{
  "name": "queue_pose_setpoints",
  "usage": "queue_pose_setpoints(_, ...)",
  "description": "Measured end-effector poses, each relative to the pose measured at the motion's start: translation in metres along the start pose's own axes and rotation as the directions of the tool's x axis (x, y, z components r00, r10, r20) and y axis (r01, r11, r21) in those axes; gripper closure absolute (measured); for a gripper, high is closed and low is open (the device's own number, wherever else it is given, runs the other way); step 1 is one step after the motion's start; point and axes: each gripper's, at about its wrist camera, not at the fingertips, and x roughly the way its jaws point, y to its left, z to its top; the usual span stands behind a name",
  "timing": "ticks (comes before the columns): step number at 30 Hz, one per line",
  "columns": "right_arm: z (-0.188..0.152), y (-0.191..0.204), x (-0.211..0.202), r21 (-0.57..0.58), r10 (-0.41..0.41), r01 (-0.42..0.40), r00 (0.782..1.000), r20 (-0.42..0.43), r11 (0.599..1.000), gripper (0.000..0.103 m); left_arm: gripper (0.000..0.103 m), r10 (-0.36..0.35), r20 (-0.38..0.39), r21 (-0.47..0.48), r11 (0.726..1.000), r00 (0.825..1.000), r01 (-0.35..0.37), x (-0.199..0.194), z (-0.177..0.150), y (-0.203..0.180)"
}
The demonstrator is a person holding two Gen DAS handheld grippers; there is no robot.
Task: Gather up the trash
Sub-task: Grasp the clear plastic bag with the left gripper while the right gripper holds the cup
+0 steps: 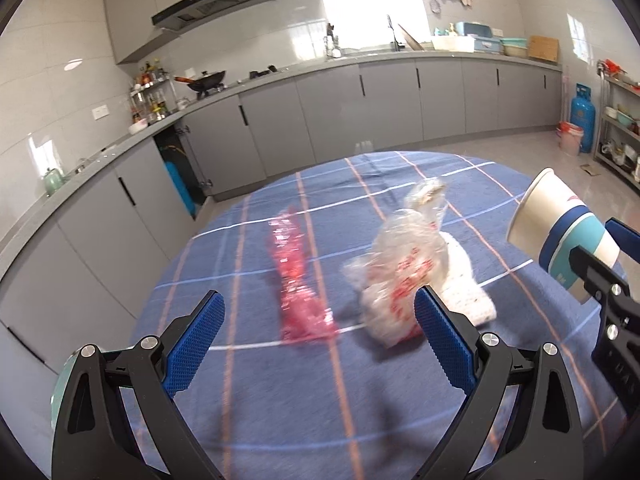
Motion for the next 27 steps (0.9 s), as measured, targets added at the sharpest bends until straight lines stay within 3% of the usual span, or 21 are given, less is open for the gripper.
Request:
queue_pose_setpoints(12, 0.004, -0.017, 0.020, 0.030, 0.025, -0.023, 0.999, -0.049, 0.999, 0.052, 0.012, -0.037, -0.054, 0.030, 0.999, 0.998, 0.039, 0.036, 0.008, -0.025)
queue_pose_setpoints(14, 0.005, -0.016, 0.022, 0.026, 0.029, -0.028, 0.998, -0.053, 0.999, 0.052, 0.032, -0.062, -0.065, 0.041, 0.997, 0.996, 0.065, 0.039, 0.007, -0.027)
queue_pose_setpoints(16, 0.005, -0.015, 0.022, 0.023, 0.033, -0.031, 0.998, -0.055, 0.999, 0.052, 0.065, -0.116, -0.090, 0.048, 0.992, 0.989, 0.121, 0.041, 0.006, -0.031)
queue_pose_setpoints(18, 0.004, -0.015, 0.022, 0.023, 0.035, -0.034, 0.998, -0.056, 0.999, 0.052, 0.076, -0.143, -0.094, 0.065, 0.987, 0.985, 0.150, 0.041, 0.005, -0.035)
queue_pose_setpoints(20, 0.005, -0.013, 0.022, 0.021, 0.037, -0.036, 0.998, -0.057, 0.999, 0.052, 0.083, -0.151, -0.086, 0.081, 0.984, 0.985, 0.158, 0.037, 0.004, -0.036)
queue_pose_setpoints(27, 0.010, -0.005, 0.014, 0.010, 0.053, -0.052, 0.998, -0.037, 0.999, 0.052, 0.086, -0.138, -0.044, 0.049, 0.989, 0.989, 0.140, 0.019, 0.002, -0.016)
